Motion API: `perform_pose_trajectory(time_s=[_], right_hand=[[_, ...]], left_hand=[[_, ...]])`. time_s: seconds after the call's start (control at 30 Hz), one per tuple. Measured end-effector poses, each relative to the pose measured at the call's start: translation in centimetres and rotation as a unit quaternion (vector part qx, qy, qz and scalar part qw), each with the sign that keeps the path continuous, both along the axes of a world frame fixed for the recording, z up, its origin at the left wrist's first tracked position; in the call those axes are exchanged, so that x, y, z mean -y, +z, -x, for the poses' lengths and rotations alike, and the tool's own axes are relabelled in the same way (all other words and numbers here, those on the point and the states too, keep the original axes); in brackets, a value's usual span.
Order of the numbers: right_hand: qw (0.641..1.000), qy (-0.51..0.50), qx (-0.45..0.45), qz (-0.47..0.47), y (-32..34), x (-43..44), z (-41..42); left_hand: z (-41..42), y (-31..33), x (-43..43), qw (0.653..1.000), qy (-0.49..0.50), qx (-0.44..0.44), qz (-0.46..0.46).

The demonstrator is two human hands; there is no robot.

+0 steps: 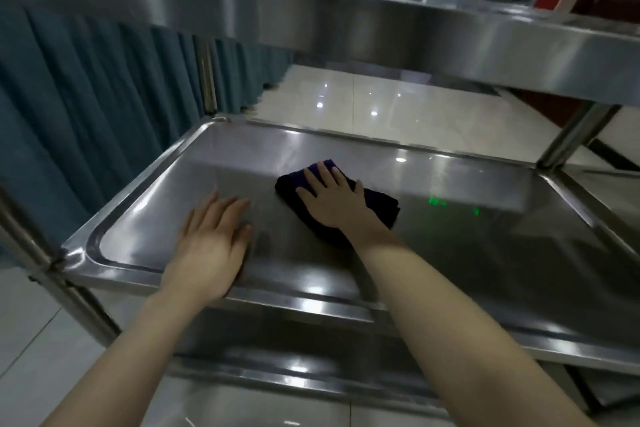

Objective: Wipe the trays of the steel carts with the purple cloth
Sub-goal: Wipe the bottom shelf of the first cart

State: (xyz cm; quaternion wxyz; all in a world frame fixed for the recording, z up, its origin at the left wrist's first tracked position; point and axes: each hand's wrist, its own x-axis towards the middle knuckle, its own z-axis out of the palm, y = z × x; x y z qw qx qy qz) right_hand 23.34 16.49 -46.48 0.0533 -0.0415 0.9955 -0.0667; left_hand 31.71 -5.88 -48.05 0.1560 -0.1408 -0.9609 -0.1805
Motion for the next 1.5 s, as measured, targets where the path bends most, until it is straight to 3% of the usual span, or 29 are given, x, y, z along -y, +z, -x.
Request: perform_pose_trajectory(time_s=[0.2,0.3,0.5,0.63,0.77,0.87,1.03,1.17,1.27,1.33,1.5], right_hand=[[0.989,0.125,-0.056,0.056,-2.6,-3.1,-14.0],[0.993,0.107,-0.028,0.041,-1.8,-3.5,-11.4],[0.998,-0.060,-0.002,0.003,0.1,-4.4,-0.9],[1.000,0.003,0.006,0.030,-0.9,-4.5,-6.5],[0.995,0.072,-0.061,0.042,-2.6,-7.2,-16.2],[0.998,0.046,-0.031,0.036,-2.1,-8.9,-13.9],[0.991,-0.125,-0.010,0.036,0.3,-11.2,-4.8],[0.997,-0.068,0.003,0.031,-0.8,-11.7,-8.9],[0.996,-0.054,-0.039,0.054,-1.8,-13.7,-16.0],[0.996,-0.055,-0.050,0.039,-2.1,-14.5,-18.9],[0.993,-0.114,-0.031,0.025,-1.9,-16.9,-13.0]], left_hand=[[-0.7,0.4,-0.8,0.997,-0.031,0.022,0.060],[-0.8,0.9,-1.0,0.994,-0.046,0.031,0.090],[-0.7,0.9,-1.0,0.993,-0.054,0.048,0.090],[-0.8,0.9,-0.9,0.994,-0.054,0.043,0.081],[-0.8,1.2,-1.2,0.991,-0.073,0.036,0.104],[-1.2,1.4,-3.3,0.992,-0.090,0.035,0.083],[-4.5,1.1,-9.9,0.990,-0.133,0.037,0.006],[-4.9,0.6,-12.4,0.991,-0.120,0.038,-0.040],[-4.4,0.9,-14.7,0.994,-0.065,0.061,-0.065],[-4.4,1.1,-17.1,0.993,-0.080,0.058,-0.069],[-5.6,0.7,-19.3,0.987,-0.156,-0.026,-0.001]])
